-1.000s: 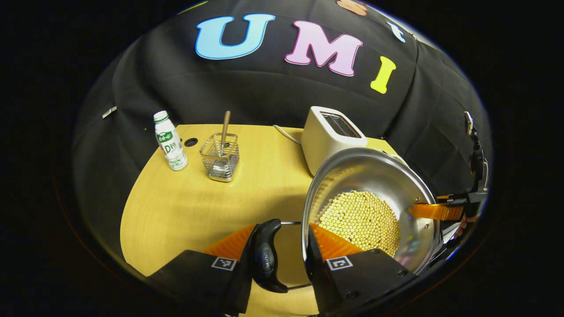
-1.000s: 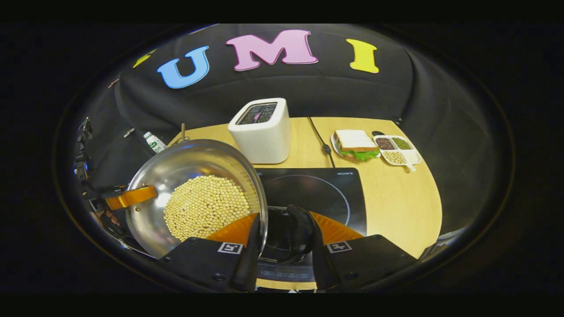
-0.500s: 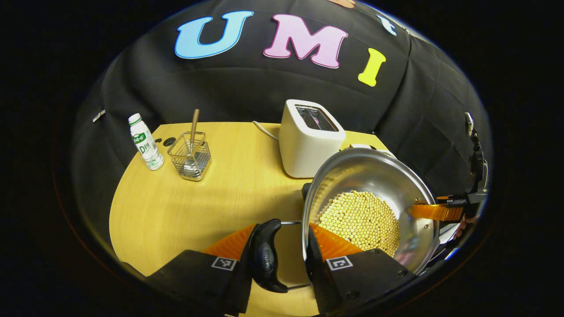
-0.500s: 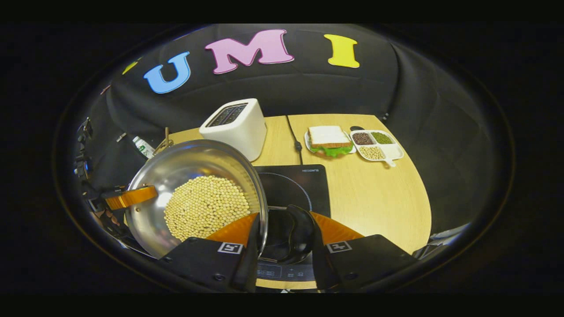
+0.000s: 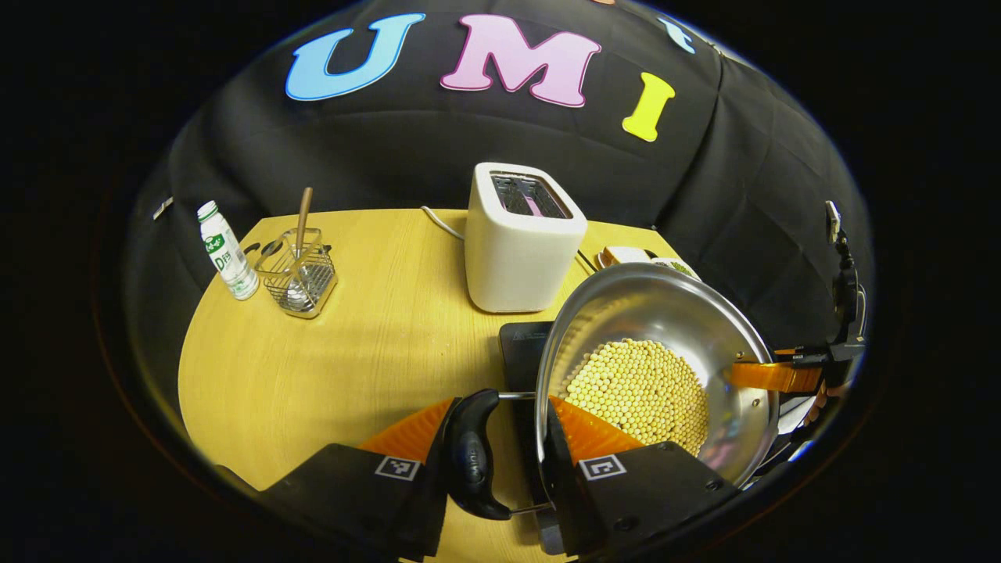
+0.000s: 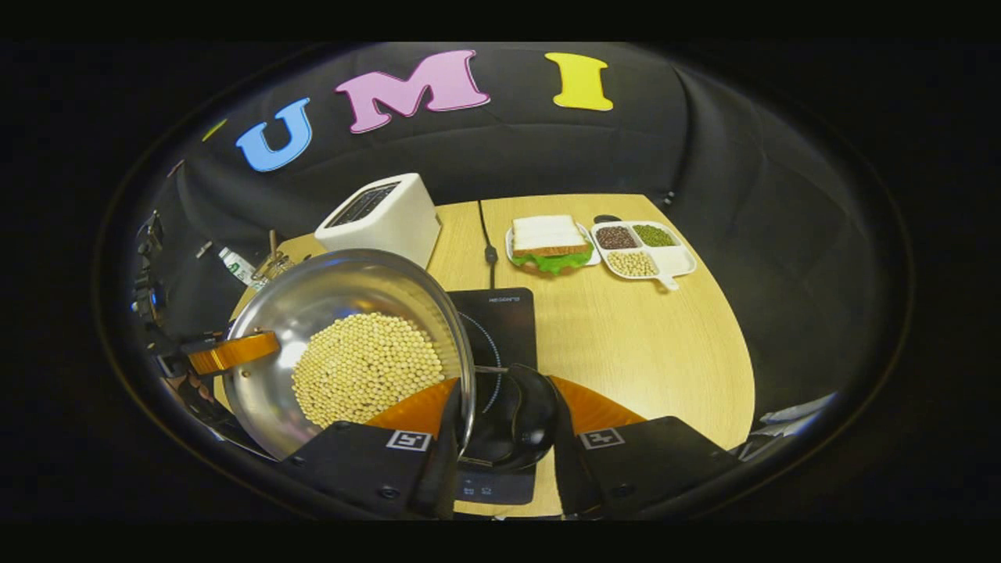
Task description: First push the handle of the pot to place it horizontally, then grasp the pot with both hands and set it on the induction cooktop.
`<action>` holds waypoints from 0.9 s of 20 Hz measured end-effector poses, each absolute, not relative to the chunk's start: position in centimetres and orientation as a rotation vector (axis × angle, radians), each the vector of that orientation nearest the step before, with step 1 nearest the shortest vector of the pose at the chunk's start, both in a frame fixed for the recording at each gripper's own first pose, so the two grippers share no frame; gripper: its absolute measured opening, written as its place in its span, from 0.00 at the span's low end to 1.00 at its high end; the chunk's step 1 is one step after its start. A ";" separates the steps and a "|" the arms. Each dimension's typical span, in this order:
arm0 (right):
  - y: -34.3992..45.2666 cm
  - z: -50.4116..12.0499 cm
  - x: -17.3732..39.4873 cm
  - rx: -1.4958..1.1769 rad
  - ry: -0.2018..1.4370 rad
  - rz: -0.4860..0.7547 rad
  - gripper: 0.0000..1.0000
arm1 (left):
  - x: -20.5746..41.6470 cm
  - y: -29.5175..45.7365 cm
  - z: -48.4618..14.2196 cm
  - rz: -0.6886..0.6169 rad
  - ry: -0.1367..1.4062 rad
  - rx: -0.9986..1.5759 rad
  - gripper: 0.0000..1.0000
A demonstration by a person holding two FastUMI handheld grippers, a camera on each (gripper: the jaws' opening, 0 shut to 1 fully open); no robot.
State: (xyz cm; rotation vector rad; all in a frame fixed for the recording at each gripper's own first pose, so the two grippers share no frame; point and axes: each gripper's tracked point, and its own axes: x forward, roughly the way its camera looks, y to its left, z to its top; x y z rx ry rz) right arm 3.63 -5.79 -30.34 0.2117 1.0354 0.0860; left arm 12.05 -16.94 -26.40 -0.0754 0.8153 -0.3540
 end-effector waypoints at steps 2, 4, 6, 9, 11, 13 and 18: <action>-6.2 -30.8 3.8 0.214 1.041 0.087 0.53 | 12.4 -17.3 -26.8 -0.353 0.824 -0.077 0.59; -6.6 -31.4 4.1 0.214 1.046 0.085 0.53 | 12.7 -17.9 -27.3 -0.353 0.832 -0.080 0.59; -7.2 -32.3 4.6 0.213 1.050 0.083 0.49 | 13.2 -18.4 -27.9 -0.355 0.836 -0.081 0.60; -7.7 -33.2 5.0 0.211 1.061 0.076 0.53 | 13.9 -19.2 -28.8 -0.357 0.850 -0.085 0.59; -7.8 -33.8 5.4 0.213 1.065 0.073 0.53 | 14.3 -19.3 -29.2 -0.359 0.854 -0.088 0.59; -7.9 -34.3 5.7 0.214 1.066 0.071 0.53 | 14.7 -19.6 -29.6 -0.360 0.855 -0.089 0.59; -8.1 -34.9 6.1 0.210 1.064 0.067 0.54 | 15.2 -19.9 -30.5 -0.364 0.854 -0.095 0.59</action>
